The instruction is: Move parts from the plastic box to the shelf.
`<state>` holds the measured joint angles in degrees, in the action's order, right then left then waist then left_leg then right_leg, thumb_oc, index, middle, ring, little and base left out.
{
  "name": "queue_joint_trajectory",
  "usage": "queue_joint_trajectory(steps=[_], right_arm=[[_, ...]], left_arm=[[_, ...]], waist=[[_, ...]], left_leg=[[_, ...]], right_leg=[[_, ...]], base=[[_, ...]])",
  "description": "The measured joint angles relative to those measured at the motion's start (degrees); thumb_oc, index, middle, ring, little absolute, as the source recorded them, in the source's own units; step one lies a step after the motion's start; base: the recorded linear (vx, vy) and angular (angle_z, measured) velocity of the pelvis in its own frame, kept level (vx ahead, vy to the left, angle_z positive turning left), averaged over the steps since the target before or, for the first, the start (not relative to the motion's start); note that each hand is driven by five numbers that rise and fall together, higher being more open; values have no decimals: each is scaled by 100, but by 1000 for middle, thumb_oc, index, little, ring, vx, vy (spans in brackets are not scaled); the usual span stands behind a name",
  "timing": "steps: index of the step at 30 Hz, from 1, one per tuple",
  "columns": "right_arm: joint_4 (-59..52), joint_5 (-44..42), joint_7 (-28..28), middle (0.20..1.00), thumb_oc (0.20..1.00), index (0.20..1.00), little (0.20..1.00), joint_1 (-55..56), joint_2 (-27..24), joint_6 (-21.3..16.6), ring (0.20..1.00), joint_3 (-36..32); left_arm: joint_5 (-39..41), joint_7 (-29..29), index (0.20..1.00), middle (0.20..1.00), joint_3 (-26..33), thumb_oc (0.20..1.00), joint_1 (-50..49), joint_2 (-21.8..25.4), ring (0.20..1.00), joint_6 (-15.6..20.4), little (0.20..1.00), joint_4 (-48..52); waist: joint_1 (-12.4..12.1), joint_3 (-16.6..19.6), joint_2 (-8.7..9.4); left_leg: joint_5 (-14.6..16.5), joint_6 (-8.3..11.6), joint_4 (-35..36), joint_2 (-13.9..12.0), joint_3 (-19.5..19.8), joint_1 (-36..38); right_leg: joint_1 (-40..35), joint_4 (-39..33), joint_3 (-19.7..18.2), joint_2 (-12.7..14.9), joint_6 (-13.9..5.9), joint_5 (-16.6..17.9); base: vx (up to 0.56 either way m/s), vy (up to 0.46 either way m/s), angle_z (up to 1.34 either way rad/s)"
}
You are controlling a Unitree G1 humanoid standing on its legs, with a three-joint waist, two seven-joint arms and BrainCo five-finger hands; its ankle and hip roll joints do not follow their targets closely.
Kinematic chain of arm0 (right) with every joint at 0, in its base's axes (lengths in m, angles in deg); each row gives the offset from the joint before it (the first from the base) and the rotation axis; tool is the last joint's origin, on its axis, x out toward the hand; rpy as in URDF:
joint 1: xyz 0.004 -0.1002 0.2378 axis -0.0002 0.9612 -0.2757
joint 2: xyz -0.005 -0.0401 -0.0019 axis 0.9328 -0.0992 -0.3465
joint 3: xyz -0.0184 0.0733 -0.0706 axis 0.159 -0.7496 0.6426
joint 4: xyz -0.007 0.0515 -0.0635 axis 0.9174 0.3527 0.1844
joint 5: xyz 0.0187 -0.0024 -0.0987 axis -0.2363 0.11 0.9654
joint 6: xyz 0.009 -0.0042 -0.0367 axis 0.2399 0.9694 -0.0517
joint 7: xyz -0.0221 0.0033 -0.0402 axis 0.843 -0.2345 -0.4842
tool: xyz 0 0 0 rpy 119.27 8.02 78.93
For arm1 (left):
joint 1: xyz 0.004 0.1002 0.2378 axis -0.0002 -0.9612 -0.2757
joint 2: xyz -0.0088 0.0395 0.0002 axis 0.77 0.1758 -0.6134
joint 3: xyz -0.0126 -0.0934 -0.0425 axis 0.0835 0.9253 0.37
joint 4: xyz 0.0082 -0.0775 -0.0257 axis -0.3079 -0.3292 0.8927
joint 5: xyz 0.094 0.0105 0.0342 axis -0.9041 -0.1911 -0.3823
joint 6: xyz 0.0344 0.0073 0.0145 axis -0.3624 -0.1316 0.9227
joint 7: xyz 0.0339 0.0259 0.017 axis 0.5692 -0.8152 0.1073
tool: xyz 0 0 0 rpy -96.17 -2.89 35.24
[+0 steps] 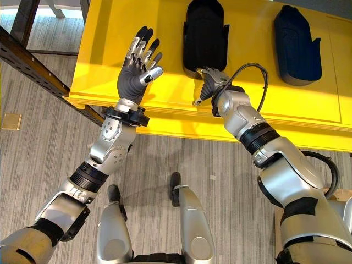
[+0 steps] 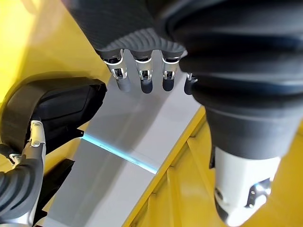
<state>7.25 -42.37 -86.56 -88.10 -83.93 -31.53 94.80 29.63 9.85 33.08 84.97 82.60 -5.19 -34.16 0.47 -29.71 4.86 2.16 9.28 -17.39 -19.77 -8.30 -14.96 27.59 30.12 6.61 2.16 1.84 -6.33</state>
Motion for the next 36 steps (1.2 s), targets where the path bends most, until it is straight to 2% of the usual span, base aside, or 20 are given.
queue_joint_trajectory(steps=[3,8,13,18,21,25,28,30,32,33,34,36], right_arm=[[-68,-282,-702,1000,1000,1000,1000,17,1,-272,1000,-74],[-859,-395,-1624,1000,1000,1000,1000,10,1,-426,1000,-580],[-1588,-341,-2227,1000,1000,1000,1000,11,5,-392,1000,-941],[-2111,-119,-2505,1000,1000,1000,1000,31,109,-353,1000,-1213],[-2278,101,-2573,1000,1000,1000,1000,31,239,-232,1000,-1380],[-2483,297,-2571,1000,1000,1000,1000,58,251,-184,1000,-1395],[-2872,200,-2556,1000,1000,1000,1000,334,311,-200,1000,-1543],[-3365,-427,-2546,1000,1000,1000,1000,1180,329,-230,1000,-1922],[-3490,-622,-2542,1000,1000,1000,1000,1623,325,-256,1000,-2077],[-3954,-716,-2489,1000,1000,1000,1000,2124,298,-292,1000,-2413],[-4682,-832,-2509,1000,1000,1000,1000,3148,212,-417,1000,-2885],[-4646,-834,-2428,1000,1000,1000,1000,3579,17,-406,1000,-2978]], left_arm=[[0,-2,1000,1000,-7,1000,1,0,1000,1,1000,-2],[-1,-29,1000,1000,-17,1000,6,-10,1000,4,1000,-30],[-4,-239,1000,1000,-25,1000,6,-155,1000,4,1000,-34],[-18,-356,1000,1000,-25,1000,11,-252,1000,-21,1000,-25],[-54,-505,1000,1000,-18,1000,22,-504,1000,-24,1000,-19],[-65,-509,1000,1000,10,1000,1,-535,1000,-25,1000,-6],[-278,-549,1000,1000,57,1000,-174,-547,1000,-12,1000,148],[-566,-912,1000,1000,190,1000,-411,-486,1000,11,1000,555],[-938,-1190,1000,1000,309,1000,-425,-367,1000,64,1000,682],[-1370,-1518,1000,1000,340,1000,-496,-277,1000,64,1000,858],[-2019,-2119,1000,1000,831,1000,-882,16,1000,170,1000,1536],[-2708,-2786,1000,1000,1381,1000,-1004,186,1000,331,1000,1634]], waist=[[17,2,-4],[48,10,-53],[165,52,-210],[316,63,-299],[337,57,-444],[375,55,-447],[511,56,-448],[574,56,-448],[637,56,-449],[640,63,-460],[690,64,-461],[788,120,-557]], left_leg=[[8,-5,-11,6,-22,0],[75,-1,-97,46,-67,-12],[87,-10,-85,123,-145,-19],[102,-36,-75,182,-233,-12],[110,-44,-68,204,-274,-2],[91,-47,-8,219,-365,42],[-7,-53,223,321,-392,220],[-12,-63,269,371,-419,331],[-13,-63,303,377,-459,407],[-14,-66,337,379,-471,437],[3,-69,342,397,-532,528],[13,-100,387,380,-540,598]], right_leg=[[21,8,-24,1,0,0],[101,91,-123,15,2,-2],[173,110,-215,69,-4,0],[266,173,-325,101,-5,0],[318,230,-366,109,-4,-2],[389,293,-446,110,10,-17],[317,295,-474,170,-8,-29],[248,321,-476,206,-51,-72],[211,313,-525,204,-94,-103],[193,323,-525,207,-96,-142],[183,433,-549,224,-89,-241],[156,457,-574,211,-72,-278]], base=[[7,31,-4],[5,68,-8],[1,84,-4],[7,107,-7],[0,82,-5],[2,92,-7],[1,88,3],[4,52,0],[15,60,-4],[16,65,-4],[8,56,-10],[5,84,-6]])
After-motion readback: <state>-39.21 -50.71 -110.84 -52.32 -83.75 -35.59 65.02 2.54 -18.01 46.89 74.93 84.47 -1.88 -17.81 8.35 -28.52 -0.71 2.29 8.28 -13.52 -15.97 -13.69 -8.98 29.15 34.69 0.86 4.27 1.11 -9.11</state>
